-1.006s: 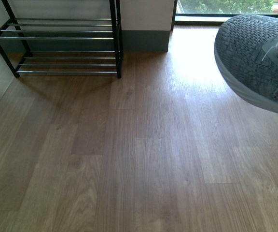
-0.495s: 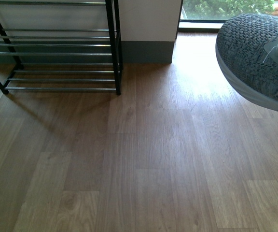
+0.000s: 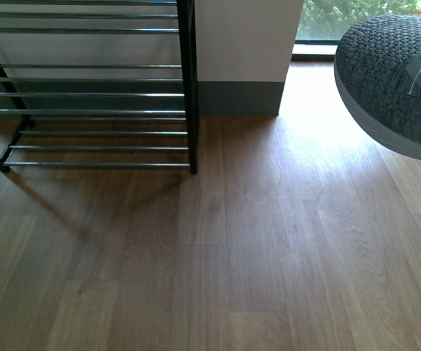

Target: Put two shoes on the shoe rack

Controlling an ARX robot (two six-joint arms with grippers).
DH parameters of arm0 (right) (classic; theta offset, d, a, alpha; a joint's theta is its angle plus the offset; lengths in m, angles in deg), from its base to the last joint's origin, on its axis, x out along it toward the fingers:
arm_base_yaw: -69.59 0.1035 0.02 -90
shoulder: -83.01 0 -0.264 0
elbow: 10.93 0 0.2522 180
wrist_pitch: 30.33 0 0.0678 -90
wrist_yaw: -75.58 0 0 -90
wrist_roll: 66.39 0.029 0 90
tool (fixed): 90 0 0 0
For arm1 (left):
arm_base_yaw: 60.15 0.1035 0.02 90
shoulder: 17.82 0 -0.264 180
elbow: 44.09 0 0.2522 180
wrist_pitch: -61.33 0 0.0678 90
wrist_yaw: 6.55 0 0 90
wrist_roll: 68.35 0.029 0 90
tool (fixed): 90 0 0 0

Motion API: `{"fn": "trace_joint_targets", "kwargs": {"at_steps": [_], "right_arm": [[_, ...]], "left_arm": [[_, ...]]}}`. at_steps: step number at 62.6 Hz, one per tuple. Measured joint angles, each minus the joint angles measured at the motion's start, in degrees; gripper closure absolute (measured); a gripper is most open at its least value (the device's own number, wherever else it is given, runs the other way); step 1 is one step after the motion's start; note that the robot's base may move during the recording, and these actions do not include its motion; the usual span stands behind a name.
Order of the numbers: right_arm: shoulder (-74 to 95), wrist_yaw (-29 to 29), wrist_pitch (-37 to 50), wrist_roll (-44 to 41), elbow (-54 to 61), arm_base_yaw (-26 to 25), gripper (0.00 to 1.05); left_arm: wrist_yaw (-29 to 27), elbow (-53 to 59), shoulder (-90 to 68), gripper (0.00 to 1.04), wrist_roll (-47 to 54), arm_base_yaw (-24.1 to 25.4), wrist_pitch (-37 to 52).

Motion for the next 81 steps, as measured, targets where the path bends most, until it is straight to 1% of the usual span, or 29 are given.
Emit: {"fn": "trace_joint_targets", "kwargs": {"at_steps": [42, 51, 54, 62, 68, 81], "right_arm": [[0.09, 0.07, 0.0, 0.0, 0.0, 0.02, 1.04], [0.04, 1.73, 0.0, 0.0, 0.0, 0.46, 1.04], [0.04, 1.53, 0.0, 0.04, 0.04, 0.37, 1.04], [0.07, -0.09, -0.02, -0.02, 0.11, 0.17, 1.04], [0.04, -0.24, 0.0, 0.0, 0.09, 0.04, 1.04], [0.04, 1.2, 0.0, 0.0, 0.09, 0.17, 1.04]], "left_arm": [[0.04, 0.0, -0.02, 1.04, -0.02, 0.02, 0.0], [-0.42, 0.0, 0.09, 1.04, -0.02, 0.7, -0.04], [-0.81, 0.0, 0.09, 1.04, -0.02, 0.52, -0.04], [0.52, 0.0, -0.02, 1.04, -0.02, 0.24, -0.04], [0.04, 0.0, -0.02, 1.04, -0.04, 0.17, -0.04], [0.0, 0.0, -0.02, 1.04, -0.04, 0.15, -0.04]]}}
